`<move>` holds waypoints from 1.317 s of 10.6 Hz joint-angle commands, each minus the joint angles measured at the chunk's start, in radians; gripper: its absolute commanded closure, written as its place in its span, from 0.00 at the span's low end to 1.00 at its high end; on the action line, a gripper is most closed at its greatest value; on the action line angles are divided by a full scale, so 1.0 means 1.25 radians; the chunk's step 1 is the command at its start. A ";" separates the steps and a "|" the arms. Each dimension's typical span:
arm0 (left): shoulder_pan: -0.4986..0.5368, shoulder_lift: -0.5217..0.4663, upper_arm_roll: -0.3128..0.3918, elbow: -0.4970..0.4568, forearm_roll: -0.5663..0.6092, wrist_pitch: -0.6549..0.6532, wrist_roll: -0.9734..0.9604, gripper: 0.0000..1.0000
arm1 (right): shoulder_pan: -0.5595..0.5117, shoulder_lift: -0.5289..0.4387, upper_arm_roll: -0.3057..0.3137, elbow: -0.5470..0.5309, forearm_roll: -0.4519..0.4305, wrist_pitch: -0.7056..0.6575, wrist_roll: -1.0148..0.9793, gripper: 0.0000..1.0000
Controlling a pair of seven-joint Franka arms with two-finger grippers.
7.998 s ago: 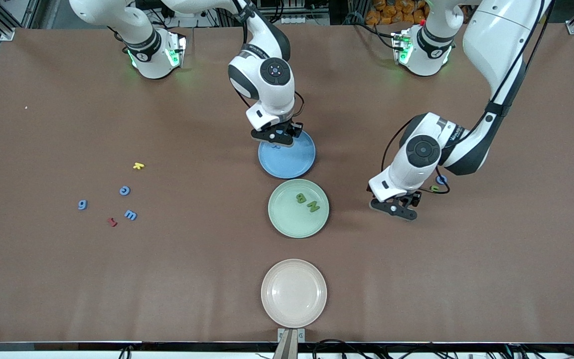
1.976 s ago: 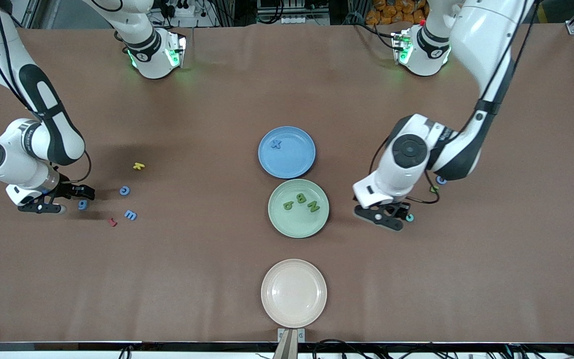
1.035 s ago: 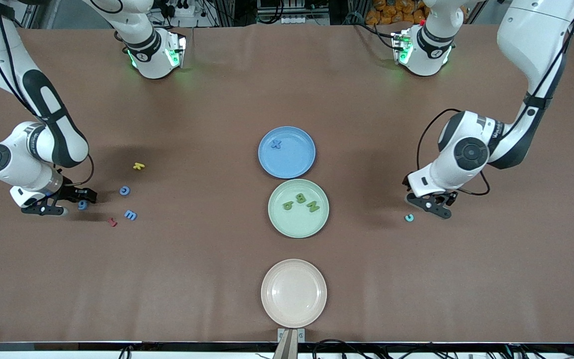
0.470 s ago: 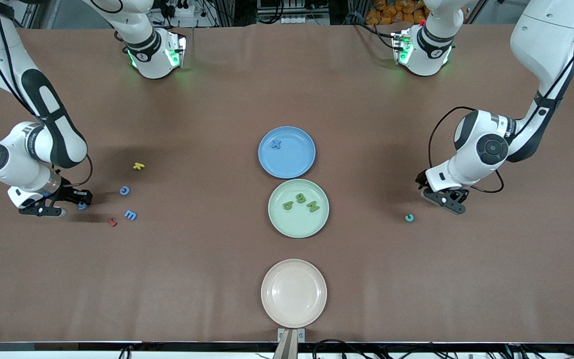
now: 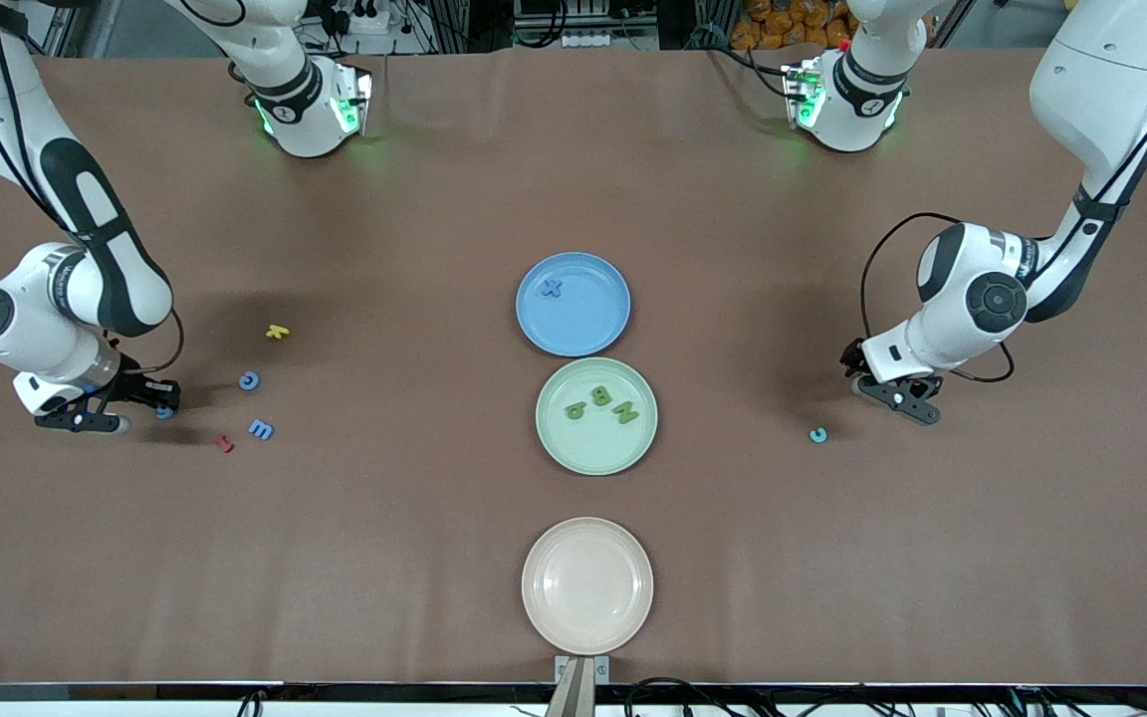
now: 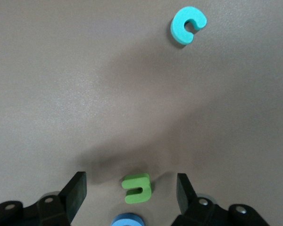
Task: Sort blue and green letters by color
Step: 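Grasp a green letter with the left gripper while the right grasps blue 6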
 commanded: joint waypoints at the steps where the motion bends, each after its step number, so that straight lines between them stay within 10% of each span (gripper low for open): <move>1: 0.015 -0.003 -0.011 -0.018 0.014 0.015 0.008 0.21 | -0.013 0.010 0.008 0.002 0.014 0.004 -0.001 0.69; 5: 0.016 -0.001 -0.011 -0.028 0.014 0.014 -0.002 0.32 | -0.011 0.011 0.008 0.002 0.035 0.004 -0.001 0.73; 11: 0.014 -0.001 -0.011 -0.019 0.014 0.008 -0.005 0.98 | -0.007 0.010 0.008 0.016 0.035 -0.005 -0.001 0.76; 14: 0.003 -0.007 -0.015 -0.003 0.013 0.002 -0.034 1.00 | -0.006 0.011 0.008 0.021 0.035 -0.007 -0.001 0.77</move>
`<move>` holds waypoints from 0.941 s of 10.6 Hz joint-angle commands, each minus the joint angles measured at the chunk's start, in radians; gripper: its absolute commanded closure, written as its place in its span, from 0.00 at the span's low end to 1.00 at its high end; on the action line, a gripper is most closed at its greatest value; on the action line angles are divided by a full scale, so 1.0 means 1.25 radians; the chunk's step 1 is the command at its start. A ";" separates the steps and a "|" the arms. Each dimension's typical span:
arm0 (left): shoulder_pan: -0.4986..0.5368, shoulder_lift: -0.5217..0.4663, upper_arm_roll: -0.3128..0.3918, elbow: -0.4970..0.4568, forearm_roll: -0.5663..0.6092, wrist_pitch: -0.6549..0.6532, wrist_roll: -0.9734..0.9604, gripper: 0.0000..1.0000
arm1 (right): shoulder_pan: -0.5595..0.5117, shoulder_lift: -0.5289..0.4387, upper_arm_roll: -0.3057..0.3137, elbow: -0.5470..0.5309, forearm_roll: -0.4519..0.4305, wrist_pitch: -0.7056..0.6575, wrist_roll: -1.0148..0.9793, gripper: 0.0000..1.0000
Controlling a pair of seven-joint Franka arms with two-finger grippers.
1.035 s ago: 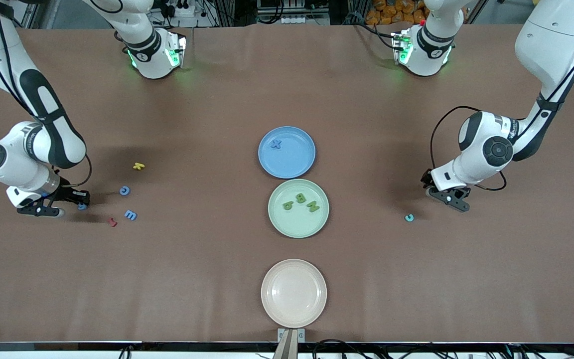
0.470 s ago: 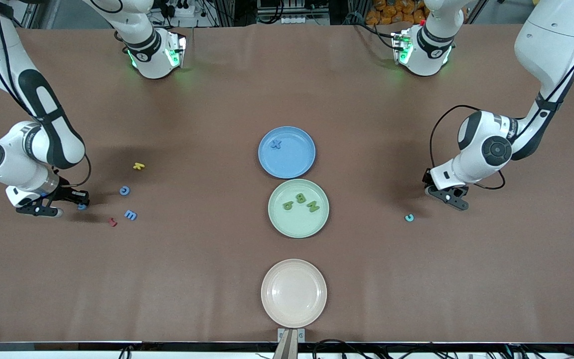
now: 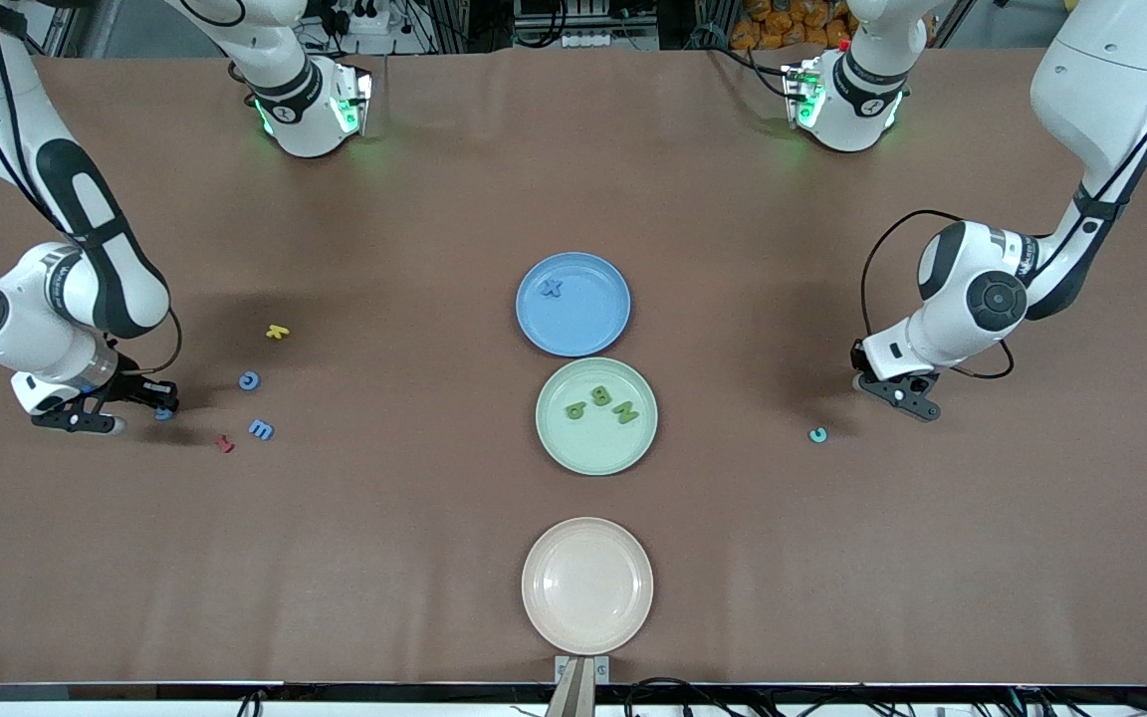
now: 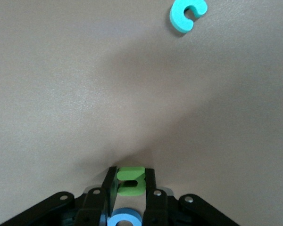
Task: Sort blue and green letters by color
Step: 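Grasp a green letter with the left gripper while the right grasps blue 6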
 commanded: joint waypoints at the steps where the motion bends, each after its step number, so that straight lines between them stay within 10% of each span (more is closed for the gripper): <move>1: -0.008 -0.014 -0.034 0.032 0.005 -0.043 -0.043 1.00 | -0.005 0.009 0.010 0.019 0.011 -0.006 -0.001 0.77; 5: -0.028 -0.010 -0.159 0.177 0.002 -0.253 -0.216 1.00 | 0.004 0.009 0.010 0.036 0.024 -0.017 0.005 0.78; 10: -0.228 0.055 -0.162 0.365 -0.030 -0.378 -0.468 1.00 | 0.012 0.006 0.052 0.087 0.052 -0.089 0.083 0.78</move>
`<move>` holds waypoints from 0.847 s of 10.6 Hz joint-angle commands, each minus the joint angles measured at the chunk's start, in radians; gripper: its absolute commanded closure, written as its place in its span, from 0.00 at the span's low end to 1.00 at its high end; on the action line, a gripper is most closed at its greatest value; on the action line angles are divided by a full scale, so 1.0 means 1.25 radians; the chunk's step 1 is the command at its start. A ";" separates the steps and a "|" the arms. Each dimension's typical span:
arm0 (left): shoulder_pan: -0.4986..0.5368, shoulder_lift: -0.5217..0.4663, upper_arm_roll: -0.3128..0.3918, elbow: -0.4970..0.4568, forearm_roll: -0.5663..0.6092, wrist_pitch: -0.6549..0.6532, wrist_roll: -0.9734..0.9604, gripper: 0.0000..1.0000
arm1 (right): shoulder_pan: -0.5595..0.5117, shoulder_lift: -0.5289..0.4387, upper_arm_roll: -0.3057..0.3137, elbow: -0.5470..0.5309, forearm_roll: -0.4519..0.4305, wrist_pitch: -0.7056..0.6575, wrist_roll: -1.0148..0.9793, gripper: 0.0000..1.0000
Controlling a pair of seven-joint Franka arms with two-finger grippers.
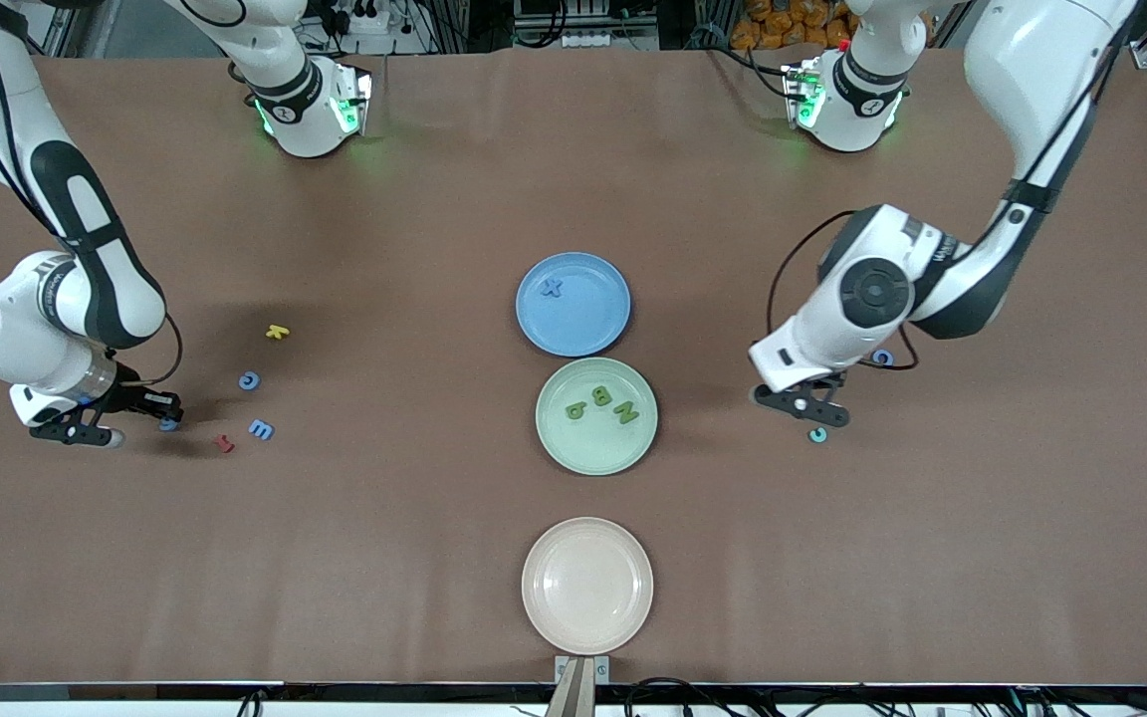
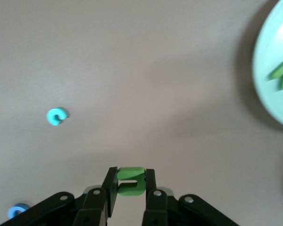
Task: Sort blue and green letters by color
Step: 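Carry the green letter to the green plate while the right carries 6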
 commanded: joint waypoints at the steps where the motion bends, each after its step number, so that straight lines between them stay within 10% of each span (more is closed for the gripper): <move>1: -0.092 0.056 0.006 0.122 -0.016 -0.060 -0.108 1.00 | 0.019 0.001 0.030 0.041 0.013 -0.039 0.098 0.78; 6: -0.201 0.173 0.009 0.265 -0.009 -0.061 -0.188 1.00 | 0.106 -0.006 0.030 0.084 0.013 -0.112 0.243 0.78; 9: -0.321 0.204 0.104 0.311 -0.013 -0.014 -0.201 1.00 | 0.182 -0.009 0.030 0.084 0.011 -0.110 0.348 0.78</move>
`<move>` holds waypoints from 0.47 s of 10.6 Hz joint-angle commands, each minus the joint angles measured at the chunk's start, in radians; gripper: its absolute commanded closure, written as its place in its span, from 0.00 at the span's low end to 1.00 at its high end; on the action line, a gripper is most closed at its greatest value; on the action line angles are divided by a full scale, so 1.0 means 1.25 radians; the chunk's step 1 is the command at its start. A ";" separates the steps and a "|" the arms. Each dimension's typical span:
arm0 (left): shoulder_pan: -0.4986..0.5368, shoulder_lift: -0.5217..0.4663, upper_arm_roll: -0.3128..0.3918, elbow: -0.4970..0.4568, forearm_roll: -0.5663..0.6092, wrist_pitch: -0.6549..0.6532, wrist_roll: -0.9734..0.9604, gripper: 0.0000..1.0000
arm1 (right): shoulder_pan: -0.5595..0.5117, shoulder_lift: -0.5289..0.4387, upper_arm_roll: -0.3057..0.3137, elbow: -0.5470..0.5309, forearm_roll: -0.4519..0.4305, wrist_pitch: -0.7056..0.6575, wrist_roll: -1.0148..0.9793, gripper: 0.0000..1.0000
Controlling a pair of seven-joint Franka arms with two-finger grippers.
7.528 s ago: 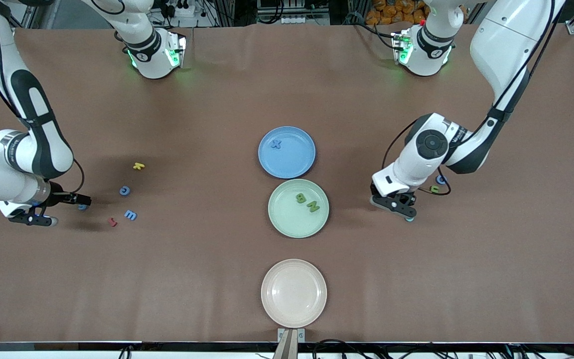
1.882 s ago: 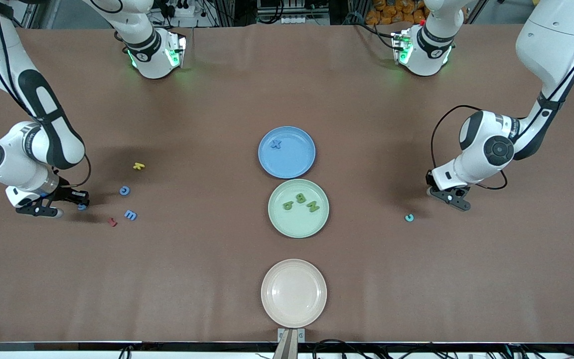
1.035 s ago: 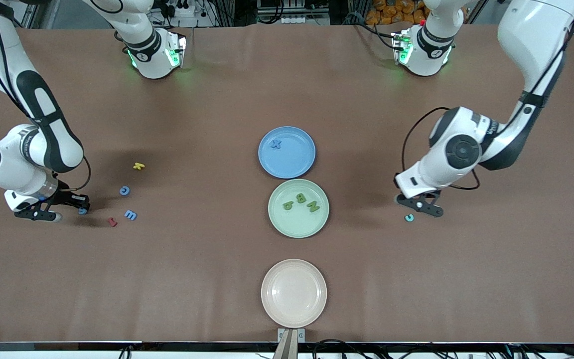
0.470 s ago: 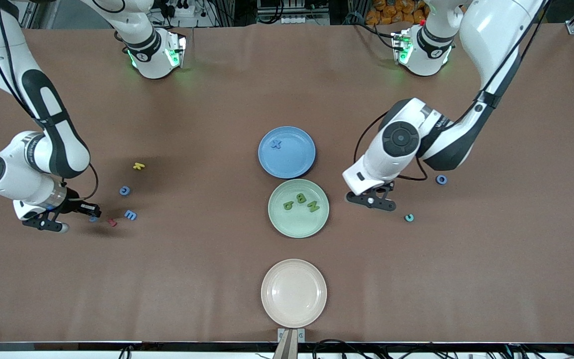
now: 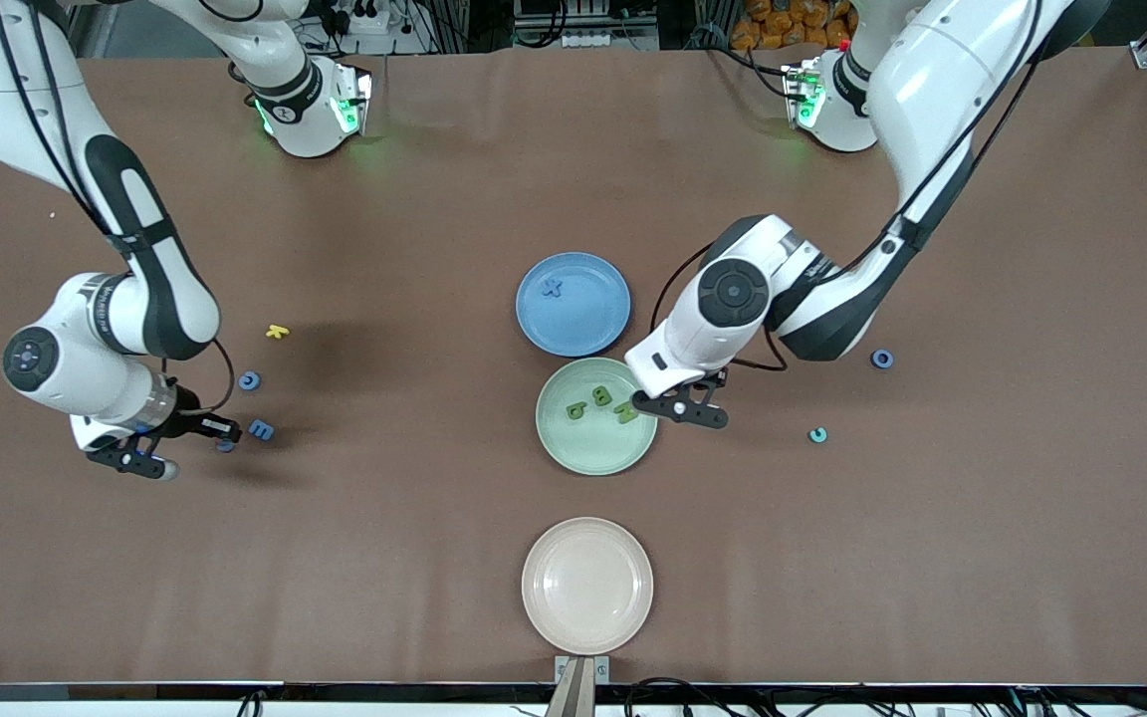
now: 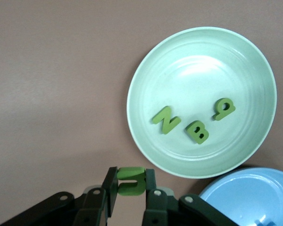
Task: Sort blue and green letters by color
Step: 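Carry the green letter to the green plate while the right carries 6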
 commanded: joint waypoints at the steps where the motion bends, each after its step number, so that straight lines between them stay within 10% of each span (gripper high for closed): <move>1: -0.125 0.046 0.101 0.073 -0.012 0.064 -0.018 1.00 | 0.071 -0.014 -0.002 0.003 0.010 -0.014 0.097 0.78; 4: -0.150 0.087 0.111 0.073 -0.012 0.189 -0.017 0.90 | 0.151 -0.038 -0.002 0.003 0.010 -0.062 0.169 0.78; 5: -0.152 0.092 0.112 0.074 -0.010 0.211 -0.017 0.47 | 0.176 -0.040 -0.002 0.003 0.010 -0.065 0.188 0.78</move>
